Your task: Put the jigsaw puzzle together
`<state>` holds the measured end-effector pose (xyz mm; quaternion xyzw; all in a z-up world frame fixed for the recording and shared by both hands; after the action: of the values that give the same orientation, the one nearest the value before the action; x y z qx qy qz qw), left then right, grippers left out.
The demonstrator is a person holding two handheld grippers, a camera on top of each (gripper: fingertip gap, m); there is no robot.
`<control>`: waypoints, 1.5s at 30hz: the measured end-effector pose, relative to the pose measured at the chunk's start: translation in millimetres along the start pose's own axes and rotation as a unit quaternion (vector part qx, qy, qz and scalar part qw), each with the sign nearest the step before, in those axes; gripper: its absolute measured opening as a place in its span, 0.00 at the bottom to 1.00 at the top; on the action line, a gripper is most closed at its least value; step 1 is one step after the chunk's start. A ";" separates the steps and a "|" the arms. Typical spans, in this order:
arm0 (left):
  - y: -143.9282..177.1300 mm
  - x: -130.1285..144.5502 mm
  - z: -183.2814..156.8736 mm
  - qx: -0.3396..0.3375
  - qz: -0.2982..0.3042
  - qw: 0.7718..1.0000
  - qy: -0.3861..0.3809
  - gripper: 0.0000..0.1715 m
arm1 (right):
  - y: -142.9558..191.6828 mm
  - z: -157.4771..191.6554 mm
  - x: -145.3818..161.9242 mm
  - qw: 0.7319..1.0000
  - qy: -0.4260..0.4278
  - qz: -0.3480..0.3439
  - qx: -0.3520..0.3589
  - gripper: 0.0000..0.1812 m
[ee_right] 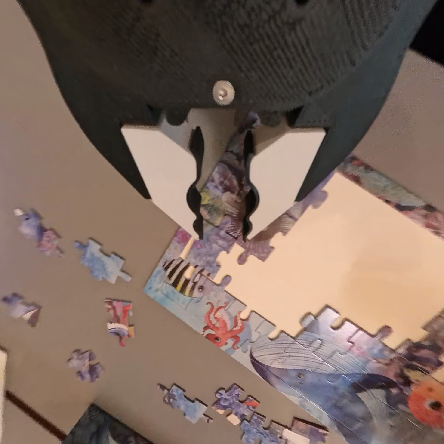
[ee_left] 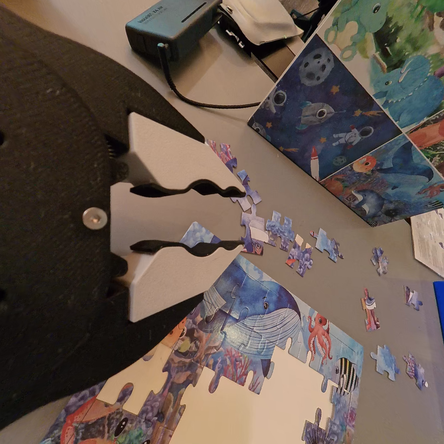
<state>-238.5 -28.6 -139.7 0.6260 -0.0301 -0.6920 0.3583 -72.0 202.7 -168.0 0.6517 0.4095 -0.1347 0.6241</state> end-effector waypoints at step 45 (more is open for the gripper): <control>-1.9 2.1 -2.3 -0.001 0.006 1.000 -0.009 0.20 | -24.4 -22.0 -11.8 1.000 -0.015 -0.010 0.026 0.23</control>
<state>-237.2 -27.4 -143.0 0.6192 -0.0361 -0.6956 0.3626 -104.0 215.9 -173.0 0.6616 0.4031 -0.1609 0.6115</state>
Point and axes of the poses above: each gripper's, where its closed fingertips meet, y back along the fingers, x out of its underside, z = x × y across the jaws, the point moved 4 cm from there along y, back along the fingers
